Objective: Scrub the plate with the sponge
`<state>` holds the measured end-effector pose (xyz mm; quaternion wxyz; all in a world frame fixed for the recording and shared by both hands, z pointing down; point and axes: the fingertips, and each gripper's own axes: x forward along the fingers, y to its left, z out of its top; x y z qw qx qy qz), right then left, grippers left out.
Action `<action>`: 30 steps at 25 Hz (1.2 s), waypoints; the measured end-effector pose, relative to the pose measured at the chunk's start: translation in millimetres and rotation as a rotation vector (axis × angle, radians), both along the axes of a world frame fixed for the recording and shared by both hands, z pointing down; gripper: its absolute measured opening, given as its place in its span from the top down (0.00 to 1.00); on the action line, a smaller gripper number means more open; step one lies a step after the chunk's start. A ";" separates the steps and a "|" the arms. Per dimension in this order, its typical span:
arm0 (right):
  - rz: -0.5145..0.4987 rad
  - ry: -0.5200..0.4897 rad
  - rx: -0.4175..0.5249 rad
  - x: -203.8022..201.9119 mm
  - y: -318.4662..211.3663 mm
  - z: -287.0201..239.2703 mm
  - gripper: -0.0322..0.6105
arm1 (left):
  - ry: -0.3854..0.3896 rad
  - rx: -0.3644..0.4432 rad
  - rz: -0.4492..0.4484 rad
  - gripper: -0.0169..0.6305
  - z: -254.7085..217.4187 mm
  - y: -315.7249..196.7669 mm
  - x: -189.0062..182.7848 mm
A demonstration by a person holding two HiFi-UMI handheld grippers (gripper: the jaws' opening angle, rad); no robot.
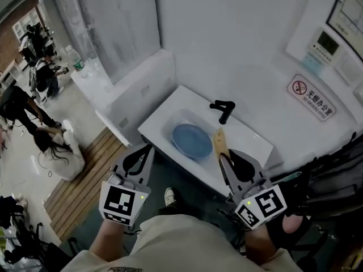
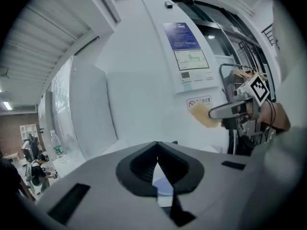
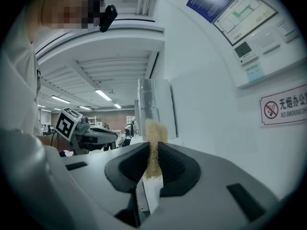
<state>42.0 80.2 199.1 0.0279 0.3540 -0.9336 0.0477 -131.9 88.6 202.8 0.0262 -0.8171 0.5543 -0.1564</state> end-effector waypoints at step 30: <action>-0.006 0.064 -0.143 -49.9 -174.9 57.9 0.85 | 0.048 -0.174 0.026 0.96 65.7 -168.7 -37.3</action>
